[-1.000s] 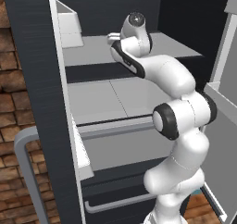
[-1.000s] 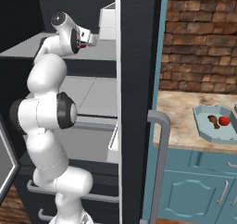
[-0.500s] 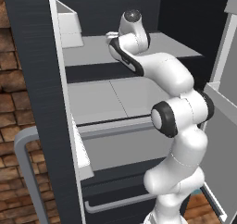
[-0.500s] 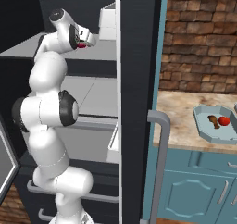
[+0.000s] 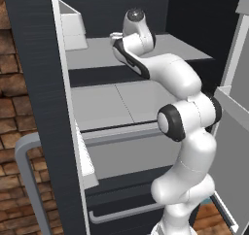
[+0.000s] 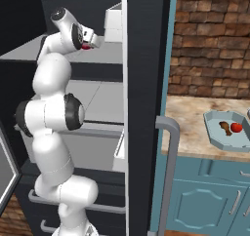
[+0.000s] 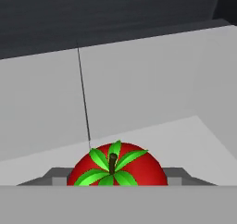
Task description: Place one tomato and one chicken drumstick in each tupperware on the nearby counter, to pack two identical lunches.
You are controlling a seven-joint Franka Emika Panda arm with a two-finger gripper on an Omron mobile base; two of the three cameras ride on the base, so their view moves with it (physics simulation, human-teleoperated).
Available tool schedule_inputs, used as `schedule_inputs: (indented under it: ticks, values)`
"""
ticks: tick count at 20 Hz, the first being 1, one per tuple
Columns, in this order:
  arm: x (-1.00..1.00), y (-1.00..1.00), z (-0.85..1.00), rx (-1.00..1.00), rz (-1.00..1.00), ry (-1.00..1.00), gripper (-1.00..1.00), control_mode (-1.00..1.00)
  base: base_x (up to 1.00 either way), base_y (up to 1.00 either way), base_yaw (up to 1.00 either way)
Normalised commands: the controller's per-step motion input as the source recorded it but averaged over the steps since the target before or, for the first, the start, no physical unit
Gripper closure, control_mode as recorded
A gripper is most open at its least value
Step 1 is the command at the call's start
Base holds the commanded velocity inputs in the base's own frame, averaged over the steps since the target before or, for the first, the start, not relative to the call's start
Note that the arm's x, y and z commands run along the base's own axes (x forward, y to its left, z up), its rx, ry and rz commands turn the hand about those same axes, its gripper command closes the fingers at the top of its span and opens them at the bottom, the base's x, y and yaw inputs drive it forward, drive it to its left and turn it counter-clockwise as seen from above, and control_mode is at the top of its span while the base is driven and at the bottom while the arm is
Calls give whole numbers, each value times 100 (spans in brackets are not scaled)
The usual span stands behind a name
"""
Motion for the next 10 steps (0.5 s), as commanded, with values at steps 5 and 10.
schedule_inputs:
  ticks: [5, 10]
  values:
    - [-44, 0, -54, -2, 0, -22, 100, -100, 0, 0, 0]
    - [-93, 0, 1, 0, 0, -9, 100, -100, 0, 0, 0]
